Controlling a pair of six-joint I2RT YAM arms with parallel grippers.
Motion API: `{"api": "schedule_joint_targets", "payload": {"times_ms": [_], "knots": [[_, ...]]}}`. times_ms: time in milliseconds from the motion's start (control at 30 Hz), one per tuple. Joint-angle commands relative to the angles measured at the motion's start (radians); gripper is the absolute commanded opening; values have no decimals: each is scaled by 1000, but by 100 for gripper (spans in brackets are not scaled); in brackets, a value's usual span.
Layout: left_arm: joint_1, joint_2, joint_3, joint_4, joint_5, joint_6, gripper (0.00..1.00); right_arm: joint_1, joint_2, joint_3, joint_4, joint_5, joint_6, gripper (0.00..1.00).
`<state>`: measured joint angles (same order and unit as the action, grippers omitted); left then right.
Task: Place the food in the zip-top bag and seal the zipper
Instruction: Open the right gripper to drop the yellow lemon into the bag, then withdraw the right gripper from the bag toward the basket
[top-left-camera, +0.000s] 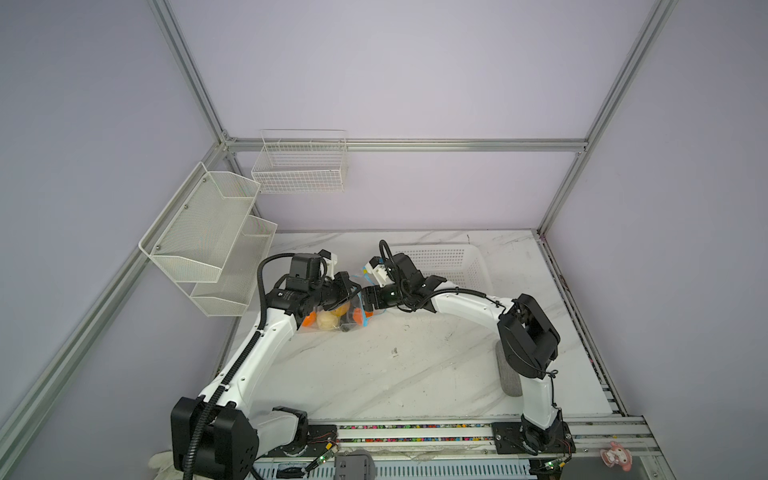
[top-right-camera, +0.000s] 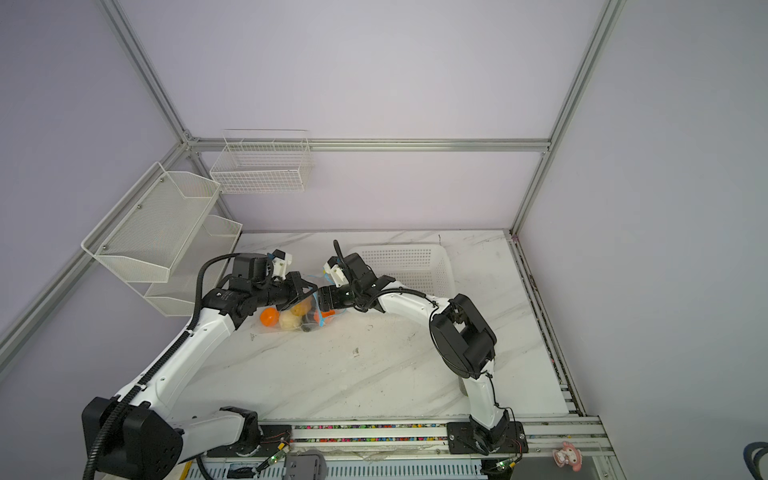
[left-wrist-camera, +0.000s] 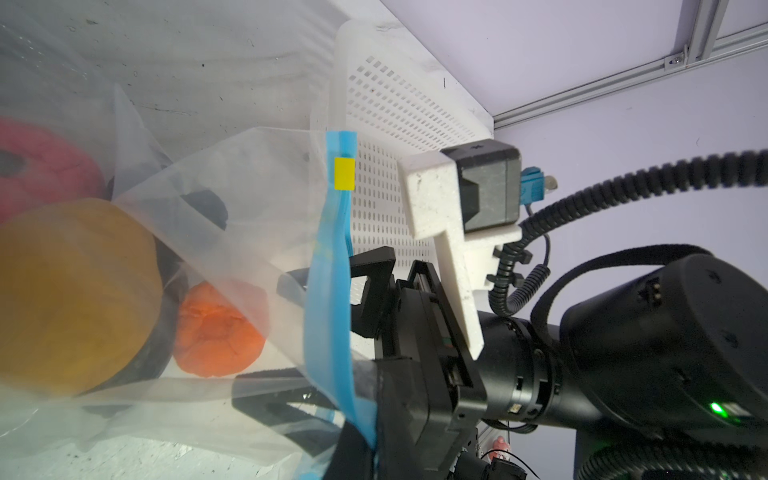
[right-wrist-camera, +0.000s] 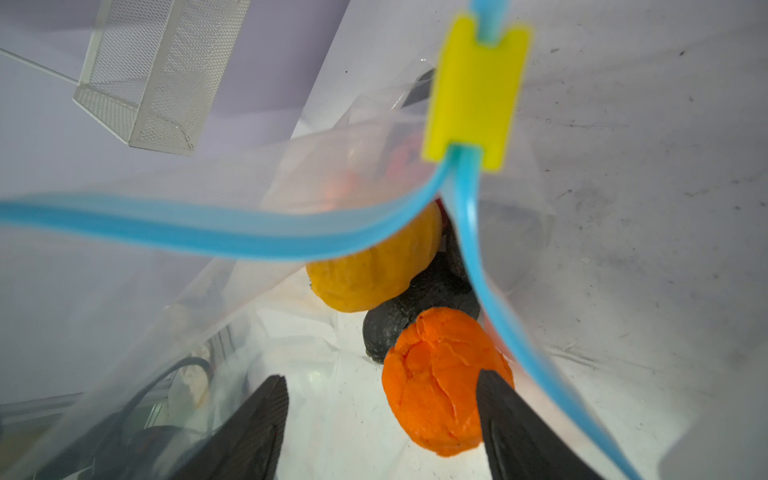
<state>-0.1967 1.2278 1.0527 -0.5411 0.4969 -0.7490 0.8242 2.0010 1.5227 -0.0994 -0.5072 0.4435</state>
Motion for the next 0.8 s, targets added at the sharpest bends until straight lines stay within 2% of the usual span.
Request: {"api": "schedule_joint_targets", "payload": {"times_ms": [0,167,467,600,767], "knots": [[-4,-21,73,23,29,-3,0,18,-71,-26,-11,36,-6,75],[-4,-25,58,21,23,1,0,18,-215,-133,-15,131,-5,76],[-3,-25,44,23,23,-1,0,18,-439,-286,-86,386,-25,76],[-4,-20,51,23,24,-3,0,18,-569,-422,-133,523,-28,73],[-3,-16,58,23,26,-3,0,18,-694,-625,-117,602,13,71]]}}
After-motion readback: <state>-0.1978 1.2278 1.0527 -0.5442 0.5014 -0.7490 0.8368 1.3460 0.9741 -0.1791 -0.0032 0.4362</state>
